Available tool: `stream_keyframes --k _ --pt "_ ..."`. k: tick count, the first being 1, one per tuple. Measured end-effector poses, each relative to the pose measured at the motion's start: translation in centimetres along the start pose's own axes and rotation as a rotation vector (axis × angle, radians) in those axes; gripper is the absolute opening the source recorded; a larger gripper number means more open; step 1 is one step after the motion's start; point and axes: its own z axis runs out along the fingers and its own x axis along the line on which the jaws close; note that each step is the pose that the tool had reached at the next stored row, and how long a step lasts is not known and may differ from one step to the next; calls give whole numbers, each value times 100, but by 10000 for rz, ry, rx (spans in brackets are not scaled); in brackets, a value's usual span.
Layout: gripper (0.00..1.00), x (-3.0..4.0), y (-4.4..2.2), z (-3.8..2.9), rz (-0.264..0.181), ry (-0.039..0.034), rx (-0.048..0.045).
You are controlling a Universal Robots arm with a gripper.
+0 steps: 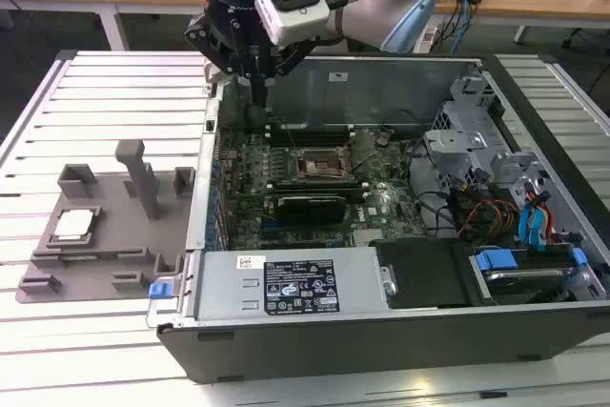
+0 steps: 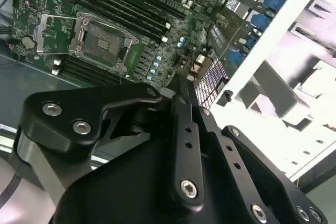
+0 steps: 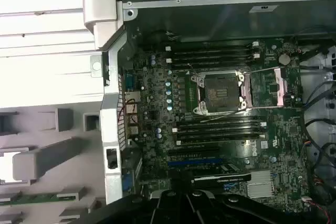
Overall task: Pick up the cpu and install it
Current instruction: 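Reach for the cpu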
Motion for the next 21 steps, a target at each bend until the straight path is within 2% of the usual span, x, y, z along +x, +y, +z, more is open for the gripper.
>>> stream_keyframes --k 2,9,14,18,21 --pt "11 208 -15 -6 0 1 1" --pt "11 503 -37 -13 -1 0 1" --pt "11 859 -64 -20 -1 0 1" --pt "11 1020 -76 -22 -1 0 1" --pt "11 1093 -81 -23 0 0 0"
